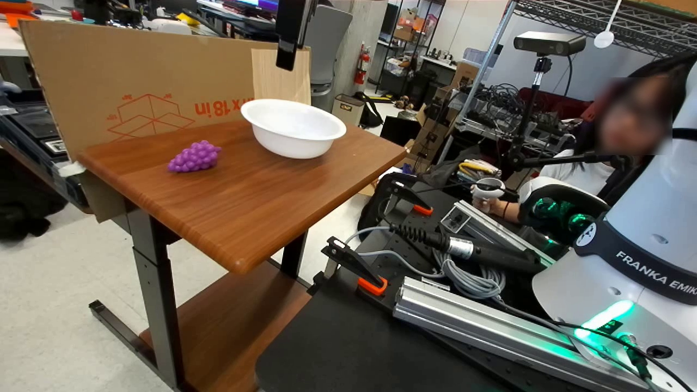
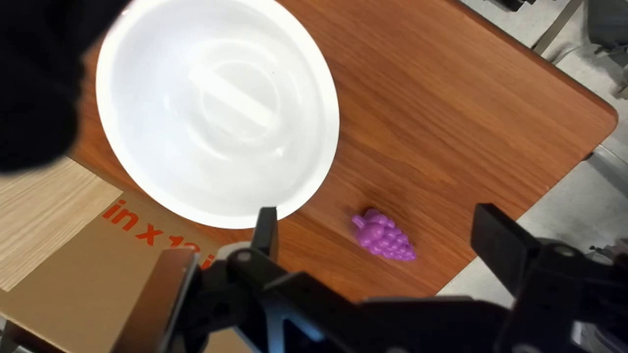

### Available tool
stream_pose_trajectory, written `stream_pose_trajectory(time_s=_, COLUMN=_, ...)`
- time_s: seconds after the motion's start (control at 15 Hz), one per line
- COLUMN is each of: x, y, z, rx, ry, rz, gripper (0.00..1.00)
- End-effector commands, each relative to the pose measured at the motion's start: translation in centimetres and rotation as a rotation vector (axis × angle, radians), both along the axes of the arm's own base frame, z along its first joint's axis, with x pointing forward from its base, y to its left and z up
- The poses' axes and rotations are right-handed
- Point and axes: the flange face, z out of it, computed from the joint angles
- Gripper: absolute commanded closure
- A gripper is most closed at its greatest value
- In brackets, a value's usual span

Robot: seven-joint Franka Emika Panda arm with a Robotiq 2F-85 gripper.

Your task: Put the purple grapes inside the white basin

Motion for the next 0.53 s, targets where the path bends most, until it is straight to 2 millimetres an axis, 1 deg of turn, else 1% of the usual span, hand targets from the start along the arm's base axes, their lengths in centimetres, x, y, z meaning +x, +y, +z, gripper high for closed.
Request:
stream_pose_trajectory(time_s=0.0, x=0.0, y=-0.8, z=0.5, rx=0.015, ry=-0.024, rz=-0.035, gripper=0.0)
stream_pose_trajectory(time_s=0.07, x=0.1, y=-1.2, z=0.7, rx=0.015, ry=-0.055, rz=-0.025, gripper=0.0)
stream_pose_trajectory(time_s=0.13, x=0.2, y=-0.9, z=0.4, rx=0.031, ry=-0.03, rz=0.085, gripper=0.0)
stream_pose_trajectory(time_s=0.2, x=0.4, y=-0.2, z=0.0, rx=0.049, ry=0.005, rz=0.147, gripper=0.0)
stream_pose_trajectory(time_s=0.47, x=1.9, y=1.0, z=-1.0, rx=0.14, ry=0.081, rz=0.317, gripper=0.0)
